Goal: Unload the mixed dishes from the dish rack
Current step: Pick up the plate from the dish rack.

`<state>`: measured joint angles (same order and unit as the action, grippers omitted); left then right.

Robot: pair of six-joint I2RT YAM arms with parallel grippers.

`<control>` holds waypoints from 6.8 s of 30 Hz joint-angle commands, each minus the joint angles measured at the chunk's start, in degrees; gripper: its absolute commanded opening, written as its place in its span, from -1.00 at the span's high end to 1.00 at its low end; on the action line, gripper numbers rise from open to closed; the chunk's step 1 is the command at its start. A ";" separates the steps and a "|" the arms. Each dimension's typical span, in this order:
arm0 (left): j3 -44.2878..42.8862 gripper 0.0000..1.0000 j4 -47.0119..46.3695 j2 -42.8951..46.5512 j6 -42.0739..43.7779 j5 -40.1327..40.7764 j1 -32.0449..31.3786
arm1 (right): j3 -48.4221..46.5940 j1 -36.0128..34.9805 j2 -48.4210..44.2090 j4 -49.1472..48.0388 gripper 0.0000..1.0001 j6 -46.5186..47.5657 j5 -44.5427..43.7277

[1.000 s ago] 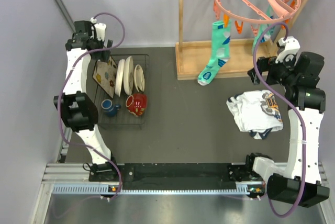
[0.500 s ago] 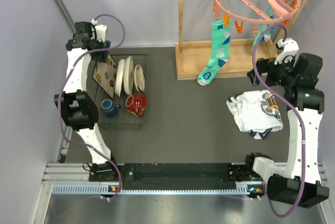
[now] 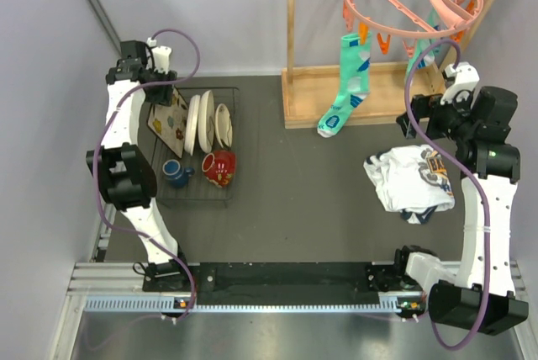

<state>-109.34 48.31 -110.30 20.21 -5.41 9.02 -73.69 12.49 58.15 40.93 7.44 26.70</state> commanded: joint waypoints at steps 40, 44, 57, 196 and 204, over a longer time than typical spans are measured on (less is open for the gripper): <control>-13.52 1.00 1.08 2.28 -7.73 6.54 -0.49 | 1.09 -0.01 -1.99 -2.96 -0.97 0.20 0.72; -15.20 1.00 0.99 2.55 -7.64 6.99 -0.93 | 1.27 -0.01 -2.16 -2.96 -0.97 0.29 0.55; -16.70 1.00 -3.40 7.90 -8.16 6.64 -1.28 | 1.53 -0.01 -2.08 -3.22 -0.97 0.12 0.81; 36.93 -0.63 -68.09 36.91 -71.98 -51.72 -13.85 | -13.23 -27.17 26.93 -20.38 1.00 -18.82 40.01; 31.91 -0.95 -63.88 35.16 -68.81 -52.51 -10.86 | -11.92 -22.61 27.80 0.26 1.00 -3.06 40.97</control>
<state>-73.14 -16.12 -75.42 -51.07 -57.21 -3.20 -84.84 -12.43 87.85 35.20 -4.38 60.34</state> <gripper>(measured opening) 0.940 0.086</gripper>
